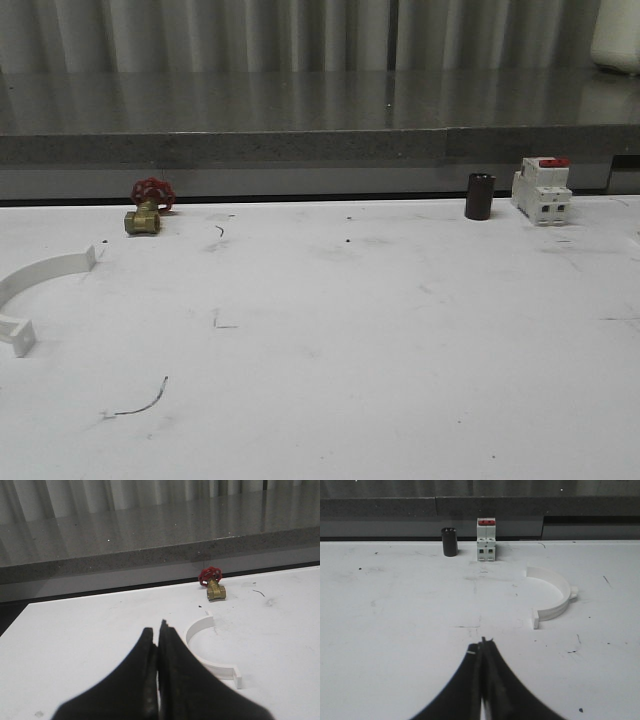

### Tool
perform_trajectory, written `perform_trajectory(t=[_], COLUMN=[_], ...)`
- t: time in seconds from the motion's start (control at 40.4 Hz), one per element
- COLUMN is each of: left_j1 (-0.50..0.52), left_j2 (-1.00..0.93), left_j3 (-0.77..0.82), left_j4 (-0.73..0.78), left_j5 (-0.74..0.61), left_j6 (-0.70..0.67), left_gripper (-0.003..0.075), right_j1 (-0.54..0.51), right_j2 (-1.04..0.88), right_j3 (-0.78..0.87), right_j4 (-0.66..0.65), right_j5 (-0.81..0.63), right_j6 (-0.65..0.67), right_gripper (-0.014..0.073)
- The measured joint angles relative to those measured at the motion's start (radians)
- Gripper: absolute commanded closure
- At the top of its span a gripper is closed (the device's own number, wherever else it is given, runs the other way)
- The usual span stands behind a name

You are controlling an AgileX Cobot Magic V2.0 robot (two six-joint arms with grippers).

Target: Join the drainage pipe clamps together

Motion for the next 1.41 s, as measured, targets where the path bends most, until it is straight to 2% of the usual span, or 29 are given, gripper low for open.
perform_trajectory(t=[1.162, 1.261, 1.409], left_j1=[0.0, 0.0, 0.0], left_j2=[0.0, 0.0, 0.0], left_j3=[0.0, 0.0, -0.008], left_j4=[-0.002, -0.004, -0.006], left_j5=[0.0, -0.041, -0.202], left_j6=[0.0, 0.0, -0.018], left_gripper=[0.0741, 0.0741, 0.0741], right_j1=[0.0, 0.0, 0.0], right_j2=[0.0, 0.0, 0.0], right_j3=[0.0, 0.0, -0.008], right_j4=[0.002, 0.004, 0.007], right_j5=[-0.004, -0.03, -0.074], right_j6=[0.0, 0.0, 0.0], right_gripper=[0.0656, 0.0656, 0.0656])
